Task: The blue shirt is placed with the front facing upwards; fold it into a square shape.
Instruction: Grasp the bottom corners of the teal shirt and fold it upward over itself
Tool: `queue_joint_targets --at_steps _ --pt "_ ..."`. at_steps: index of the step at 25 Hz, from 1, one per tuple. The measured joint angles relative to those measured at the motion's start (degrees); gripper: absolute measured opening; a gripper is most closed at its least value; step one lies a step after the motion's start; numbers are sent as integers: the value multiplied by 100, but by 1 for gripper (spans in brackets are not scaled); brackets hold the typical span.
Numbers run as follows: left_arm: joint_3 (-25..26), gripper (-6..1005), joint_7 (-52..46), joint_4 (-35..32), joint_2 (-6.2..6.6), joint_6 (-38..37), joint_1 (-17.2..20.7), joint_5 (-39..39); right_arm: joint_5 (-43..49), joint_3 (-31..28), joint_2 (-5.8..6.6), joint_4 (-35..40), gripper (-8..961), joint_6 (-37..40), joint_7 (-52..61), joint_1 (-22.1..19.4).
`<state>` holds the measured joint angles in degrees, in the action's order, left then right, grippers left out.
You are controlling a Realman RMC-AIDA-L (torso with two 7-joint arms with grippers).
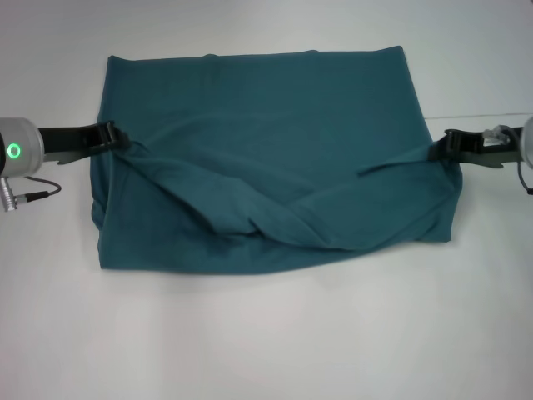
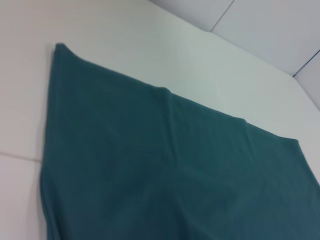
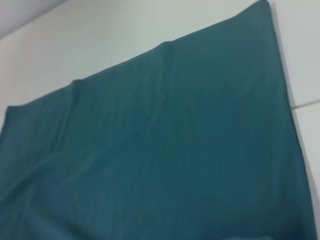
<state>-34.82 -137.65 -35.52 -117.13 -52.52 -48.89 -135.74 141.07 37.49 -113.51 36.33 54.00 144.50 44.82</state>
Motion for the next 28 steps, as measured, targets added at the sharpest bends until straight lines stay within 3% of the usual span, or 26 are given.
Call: queue_joint_targets --at_steps 5,14,20,25,28 --pt "-102 27 305 -24 -4 191 -73 0 14 471 10 -3 128 -369 8 79" --pt "-179 27 652 144 -43 704 -234 44 56 802 13 -196 135 -1143 3 161" --pt "-364 26 678 77 -70 943 -287 28 112 1006 46 -304 140 -1258 8 254" --pt "-663 26 799 80 -125 1251 -279 38 114 1266 -63 -488 145 -1647 -153 327" --pt "-813 26 1141 -16 -307 1650 -251 49 114 1362 -178 -524 147 -2033 -157 291"
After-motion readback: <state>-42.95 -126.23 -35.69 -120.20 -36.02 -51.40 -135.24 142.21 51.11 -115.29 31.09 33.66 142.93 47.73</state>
